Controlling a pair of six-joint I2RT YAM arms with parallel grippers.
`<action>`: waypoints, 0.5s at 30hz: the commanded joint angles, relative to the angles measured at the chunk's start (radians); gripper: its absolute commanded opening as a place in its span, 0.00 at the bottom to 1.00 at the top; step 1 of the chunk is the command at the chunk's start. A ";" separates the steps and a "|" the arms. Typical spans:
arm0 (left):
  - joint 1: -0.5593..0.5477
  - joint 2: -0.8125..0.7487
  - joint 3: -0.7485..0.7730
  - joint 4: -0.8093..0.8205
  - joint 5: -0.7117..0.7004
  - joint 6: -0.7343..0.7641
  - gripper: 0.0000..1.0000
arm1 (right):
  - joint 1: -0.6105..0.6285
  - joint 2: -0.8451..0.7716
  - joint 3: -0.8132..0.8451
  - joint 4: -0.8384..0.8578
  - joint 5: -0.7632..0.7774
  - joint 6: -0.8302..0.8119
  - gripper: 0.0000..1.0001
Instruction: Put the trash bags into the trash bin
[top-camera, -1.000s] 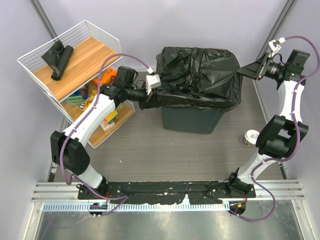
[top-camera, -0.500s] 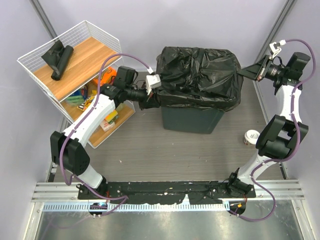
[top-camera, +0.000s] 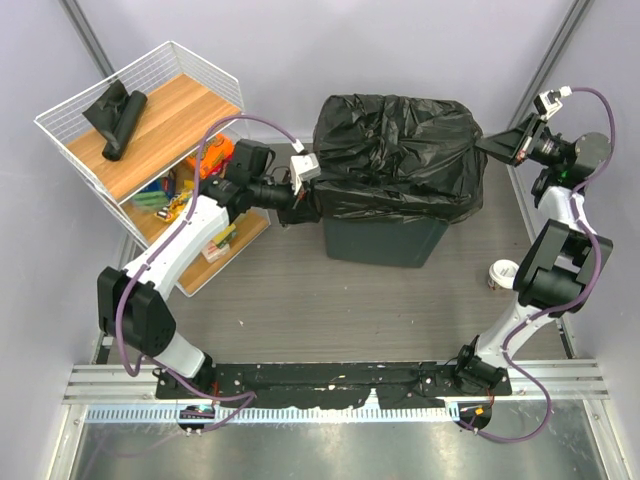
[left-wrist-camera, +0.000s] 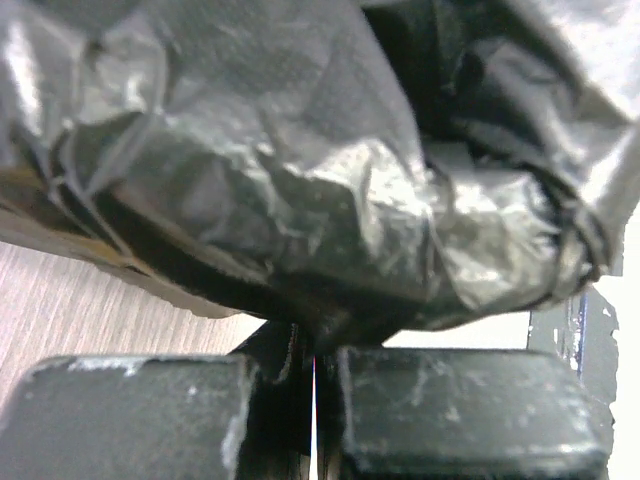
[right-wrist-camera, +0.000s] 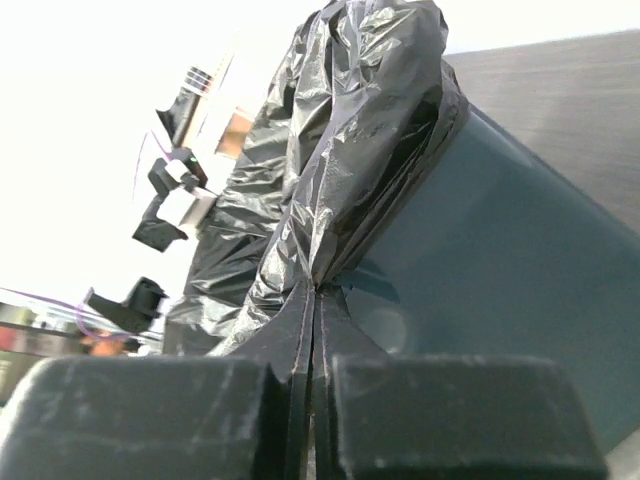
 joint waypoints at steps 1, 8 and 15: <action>0.005 -0.054 -0.035 0.051 0.036 -0.034 0.00 | -0.009 0.070 0.033 0.724 -0.037 0.524 0.01; 0.018 -0.080 -0.112 0.103 0.013 -0.065 0.00 | -0.012 0.050 -0.007 0.724 -0.037 0.481 0.02; 0.016 -0.086 -0.140 0.137 -0.015 -0.094 0.00 | -0.032 0.028 -0.046 0.729 -0.039 0.456 0.01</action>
